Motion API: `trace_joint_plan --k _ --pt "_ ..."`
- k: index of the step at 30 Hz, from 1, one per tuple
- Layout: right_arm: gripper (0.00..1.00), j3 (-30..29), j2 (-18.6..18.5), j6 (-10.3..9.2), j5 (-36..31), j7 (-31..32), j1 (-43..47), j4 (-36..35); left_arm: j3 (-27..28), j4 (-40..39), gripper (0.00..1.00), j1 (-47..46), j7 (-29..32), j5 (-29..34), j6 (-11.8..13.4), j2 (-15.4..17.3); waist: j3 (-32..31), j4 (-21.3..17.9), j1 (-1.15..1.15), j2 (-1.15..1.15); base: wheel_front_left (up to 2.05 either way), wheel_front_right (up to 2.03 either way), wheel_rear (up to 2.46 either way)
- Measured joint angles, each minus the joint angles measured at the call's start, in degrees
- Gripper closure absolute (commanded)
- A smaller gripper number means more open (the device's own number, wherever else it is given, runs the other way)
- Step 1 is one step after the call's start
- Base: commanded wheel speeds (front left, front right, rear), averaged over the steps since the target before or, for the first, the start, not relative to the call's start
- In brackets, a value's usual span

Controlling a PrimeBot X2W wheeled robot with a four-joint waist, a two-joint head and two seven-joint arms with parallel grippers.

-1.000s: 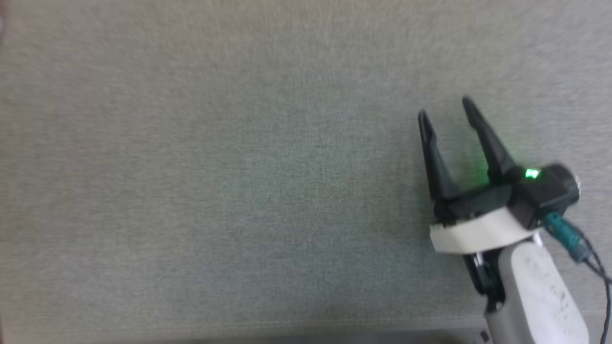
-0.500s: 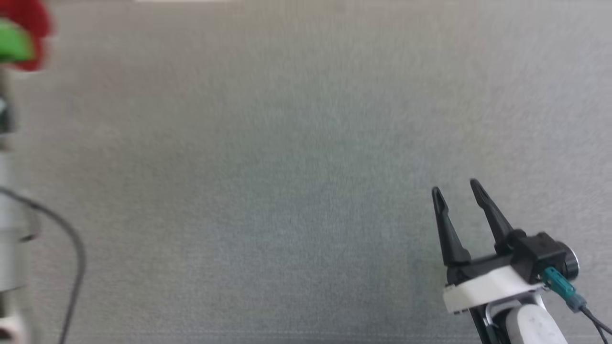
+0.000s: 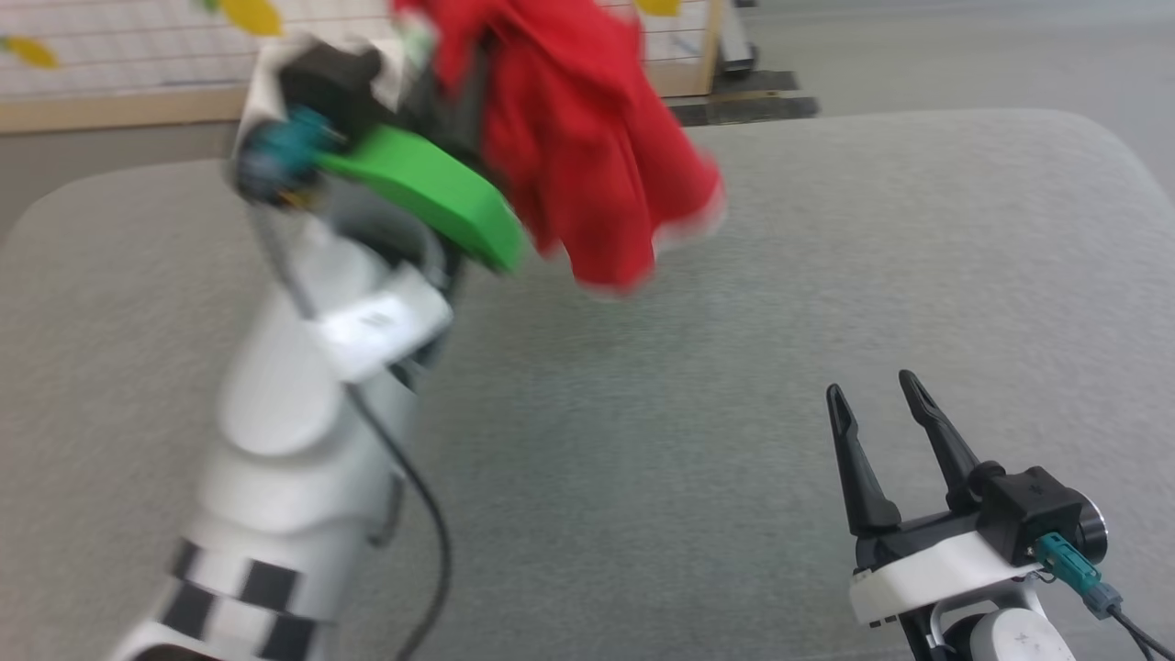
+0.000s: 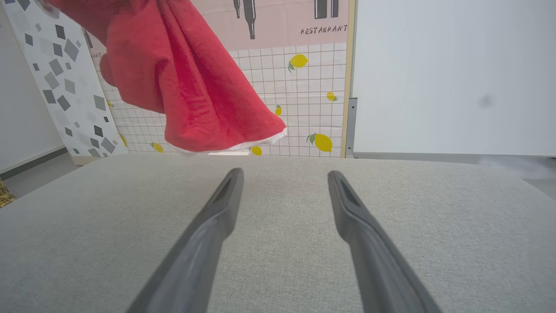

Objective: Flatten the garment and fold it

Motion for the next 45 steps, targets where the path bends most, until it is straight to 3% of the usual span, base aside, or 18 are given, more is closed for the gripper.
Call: trace_joint_plan --k 5,12,17,20,21,22,26,36,45 --pt "0.00 0.3 0.0 0.00 0.1 0.3 0.0 -0.4 -6.0 8.5 1.00 3.1 4.8 1.1 0.1 -2.6 0.0 -3.6 0.00 0.00 0.00 0.00 0.00" --pt "0.00 1.5 0.0 0.00 0.7 0.3 0.0 -0.3 -14.2 23.0 1.00 4.7 16.9 4.3 -0.4 -3.4 1.3 -7.8 0.00 0.00 0.00 0.00 0.00" --pt "0.00 1.5 0.0 0.00 0.7 0.3 0.0 0.1 -16.6 30.3 1.00 6.1 27.3 2.5 -2.8 -4.3 2.5 -9.6 0.00 0.00 0.00 0.00 0.00" --pt "0.00 1.3 0.0 0.00 0.7 0.2 0.0 0.2 -16.4 30.9 1.00 6.0 30.1 -0.2 -3.4 -4.6 3.0 -9.8 0.00 0.00 0.00 0.00 0.00" --pt "0.00 1.2 0.0 0.00 0.7 0.2 0.0 0.2 -16.1 30.6 0.63 5.8 30.0 -0.6 -3.7 -4.6 3.1 -9.7 0.00 0.00 0.00 0.00 0.00" --pt "0.00 1.1 -0.1 0.00 0.7 0.2 0.0 0.2 -15.8 30.3 0.00 5.8 29.1 -1.0 -3.8 -4.6 3.1 -9.5 0.00 0.00 0.00 0.00 0.00" --pt "0.00 1.1 0.0 0.00 0.7 0.2 0.0 0.5 -14.2 28.1 0.00 5.9 21.0 -2.1 -3.5 -4.7 3.0 -8.0 0.00 0.00 0.00 0.00 0.00" --pt "0.00 -0.1 0.0 0.00 0.3 0.3 0.0 -0.1 -5.6 18.7 0.00 6.0 -6.1 -3.8 -0.6 -3.4 1.0 -3.1 0.00 0.00 0.00 0.00 0.00" --pt "0.00 -1.9 0.0 0.00 -0.5 1.4 0.7 -2.3 3.8 0.7 0.00 19.9 -9.6 -2.1 -0.6 1.6 -1.3 1.5 0.00 0.00 0.00 0.00 0.00"
